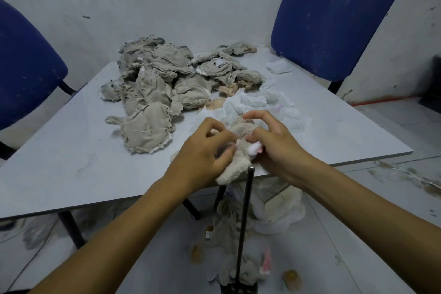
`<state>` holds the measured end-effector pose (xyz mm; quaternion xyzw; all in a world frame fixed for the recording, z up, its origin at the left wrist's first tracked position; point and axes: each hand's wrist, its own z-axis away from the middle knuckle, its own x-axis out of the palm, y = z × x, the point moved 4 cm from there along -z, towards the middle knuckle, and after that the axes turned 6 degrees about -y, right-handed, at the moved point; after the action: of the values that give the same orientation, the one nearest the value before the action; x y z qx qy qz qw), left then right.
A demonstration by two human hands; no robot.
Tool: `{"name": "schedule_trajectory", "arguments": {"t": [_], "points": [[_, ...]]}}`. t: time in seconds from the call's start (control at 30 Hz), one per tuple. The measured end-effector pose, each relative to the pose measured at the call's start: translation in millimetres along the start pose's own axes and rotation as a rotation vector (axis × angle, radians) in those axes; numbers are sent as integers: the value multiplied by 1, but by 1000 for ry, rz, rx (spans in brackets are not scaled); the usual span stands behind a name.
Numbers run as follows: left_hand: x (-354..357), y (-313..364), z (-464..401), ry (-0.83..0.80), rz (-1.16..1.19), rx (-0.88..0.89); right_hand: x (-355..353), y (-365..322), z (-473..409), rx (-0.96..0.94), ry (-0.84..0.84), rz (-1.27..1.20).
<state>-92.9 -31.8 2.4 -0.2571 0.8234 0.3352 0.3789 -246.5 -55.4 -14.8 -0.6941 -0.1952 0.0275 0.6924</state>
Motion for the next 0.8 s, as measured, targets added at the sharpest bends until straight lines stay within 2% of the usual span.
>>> {"name": "schedule_trajectory", "arguments": {"t": [0.07,0.17,0.33,0.43,0.5,0.57,0.67,0.8], "points": [[-1,5,-1,92,-122,-35,5,0,3,-17,-99,117],[-4,9,-7,202,-110,-149,9,-2,8,-33,-178,265],[-8,9,-15,285,-58,-184,9,-4,7,-42,-163,219],[-2,2,-13,173,-16,-114,4,1,4,5,-110,4],[3,2,-9,23,19,1,-1,2,3,-11,-38,5],[7,0,-5,-93,87,16,-5,3,1,-27,12,-31],[5,-5,-5,-94,251,-100,-6,4,-3,-36,16,-68],[-1,-10,-6,3,432,-300,-2,4,-2,-62,-64,48]]}}
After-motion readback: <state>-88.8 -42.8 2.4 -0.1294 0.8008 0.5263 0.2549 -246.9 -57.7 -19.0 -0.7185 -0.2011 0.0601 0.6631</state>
